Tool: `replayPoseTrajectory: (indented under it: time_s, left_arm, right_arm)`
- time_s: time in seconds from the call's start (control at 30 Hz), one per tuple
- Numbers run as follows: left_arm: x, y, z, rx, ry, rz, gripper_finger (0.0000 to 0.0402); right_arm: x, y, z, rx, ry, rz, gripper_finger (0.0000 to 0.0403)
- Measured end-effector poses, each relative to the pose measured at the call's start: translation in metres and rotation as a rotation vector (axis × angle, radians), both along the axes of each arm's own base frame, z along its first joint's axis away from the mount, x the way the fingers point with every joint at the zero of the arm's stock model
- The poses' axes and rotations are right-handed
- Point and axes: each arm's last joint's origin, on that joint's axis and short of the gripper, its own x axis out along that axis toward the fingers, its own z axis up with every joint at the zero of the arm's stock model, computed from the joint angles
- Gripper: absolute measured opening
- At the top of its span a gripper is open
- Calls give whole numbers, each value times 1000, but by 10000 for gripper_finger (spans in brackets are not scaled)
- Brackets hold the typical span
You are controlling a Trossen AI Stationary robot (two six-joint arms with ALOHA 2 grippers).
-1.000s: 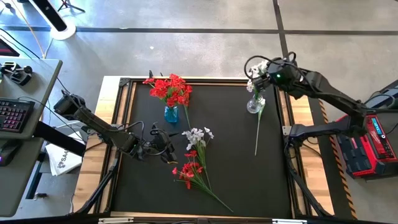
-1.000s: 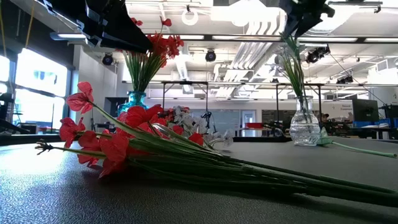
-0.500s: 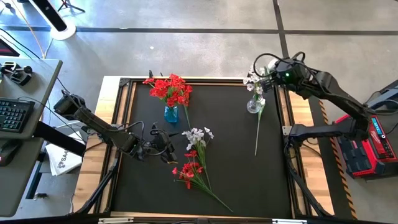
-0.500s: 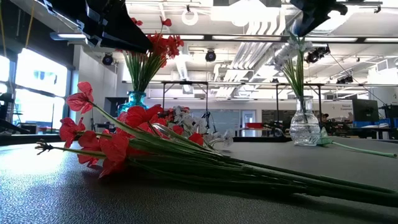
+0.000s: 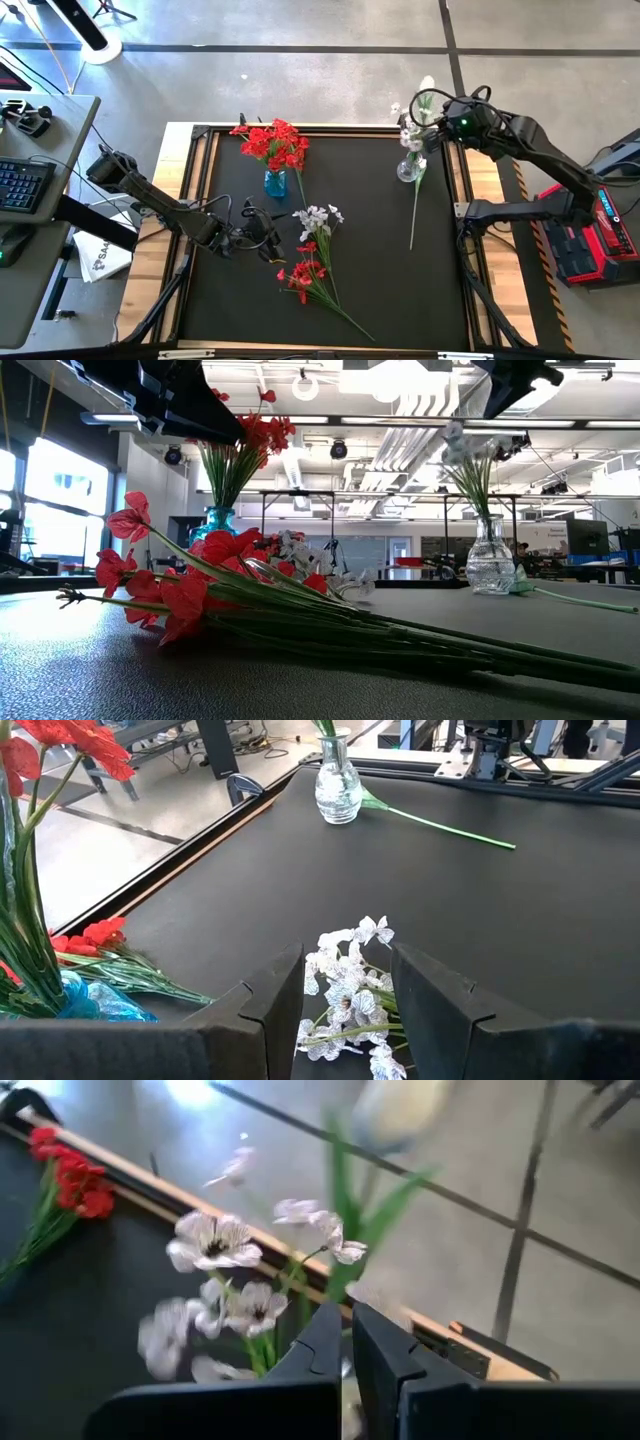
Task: Sort flowers into vase by color
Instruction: Put the white flowers into the transparent vase
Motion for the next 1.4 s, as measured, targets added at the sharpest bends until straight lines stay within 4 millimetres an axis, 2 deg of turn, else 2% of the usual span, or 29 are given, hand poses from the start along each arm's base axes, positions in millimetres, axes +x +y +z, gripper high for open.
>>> replayPoseTrajectory:
  time_s: [0.17,0.47,0.6,0.73,0.87,1.0,1.23,1.4]
  left_arm:
    - [0,0,0,0,0,0,138]
    - [0,0,0,1,1,0,138]
    - [0,0,-1,4,7,0,138]
    - [-1,0,-2,-15,-4,5,138]
    - [-6,0,-10,-36,0,12,138]
    - [-7,0,-13,-50,-5,18,138]
    - [-3,-2,-7,-26,-35,-9,138]
    - [-2,-14,3,15,-28,-116,138]
  right_arm:
    - [0,-2,3,-9,-20,27,38]
    - [11,-6,1,35,-32,151,182]
    - [18,7,1,48,-48,238,216]
    - [26,32,-4,41,-91,347,224]
    - [37,61,-29,33,-118,452,219]
    - [49,94,-67,61,-136,570,212]
    - [67,153,-130,144,-252,826,204]
    - [71,186,-161,177,-311,950,204]
